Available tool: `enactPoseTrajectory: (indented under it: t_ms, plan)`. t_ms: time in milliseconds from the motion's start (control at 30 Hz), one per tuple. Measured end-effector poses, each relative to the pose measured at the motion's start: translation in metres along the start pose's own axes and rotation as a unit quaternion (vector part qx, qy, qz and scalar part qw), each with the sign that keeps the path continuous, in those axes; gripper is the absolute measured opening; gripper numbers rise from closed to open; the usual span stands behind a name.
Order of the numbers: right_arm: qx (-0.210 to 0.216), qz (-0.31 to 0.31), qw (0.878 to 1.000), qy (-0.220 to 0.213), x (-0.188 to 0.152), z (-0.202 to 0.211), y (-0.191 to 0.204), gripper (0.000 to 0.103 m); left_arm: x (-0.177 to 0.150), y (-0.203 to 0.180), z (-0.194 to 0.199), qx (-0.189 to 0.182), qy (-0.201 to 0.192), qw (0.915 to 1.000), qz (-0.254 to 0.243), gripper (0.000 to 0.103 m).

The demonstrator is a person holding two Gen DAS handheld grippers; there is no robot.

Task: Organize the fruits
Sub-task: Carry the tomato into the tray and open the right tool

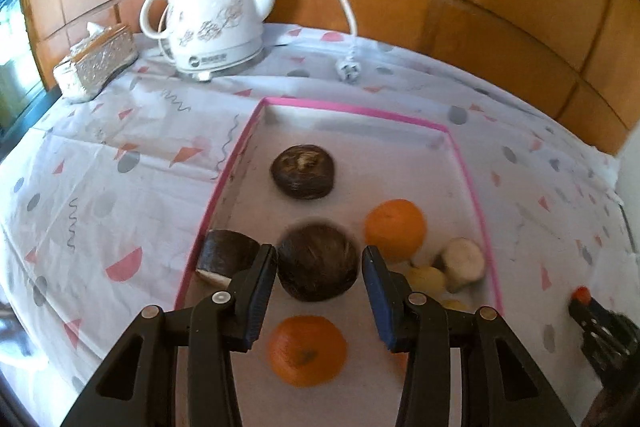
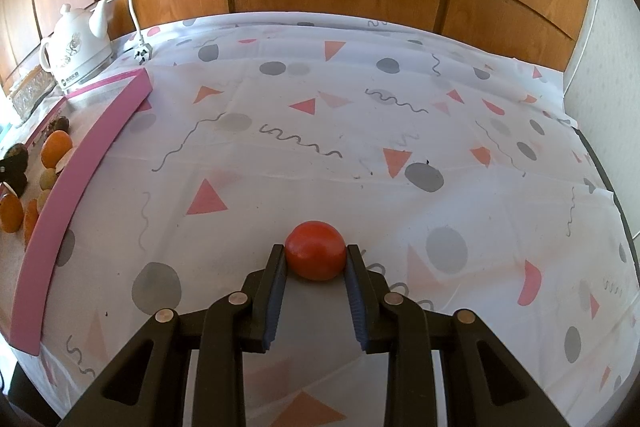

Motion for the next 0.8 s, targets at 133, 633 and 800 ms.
enactPoseTrajectory:
  t_ms: [133,633,800]
  plan:
    - [-0.002,0.003,1.0,0.001,0.001,0.0,0.001,0.029,0.001,0.003,0.003,-0.007,-0.004,0.9999,0.01,0.053]
    - [0.07,0.036,0.997,-0.008,0.026,0.01,0.049,0.028,0.0,0.01,0.051,-0.016,-0.05,0.9986,0.01,0.062]
    - [0.118,0.067,0.99,-0.029,0.049,0.024,0.085,0.028,-0.005,0.018,0.062,-0.013,-0.057,0.9982,0.013,0.062]
Point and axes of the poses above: each gripper's, at about its wrist camera, not at the fingertips, and z roughly against the way its jaws point, y to its left, x to its top, the point moved 3 cm from there along -z, roughly the way its jaws point, and after that the axes turned 7 degrees about z, right-handed, at the moved point
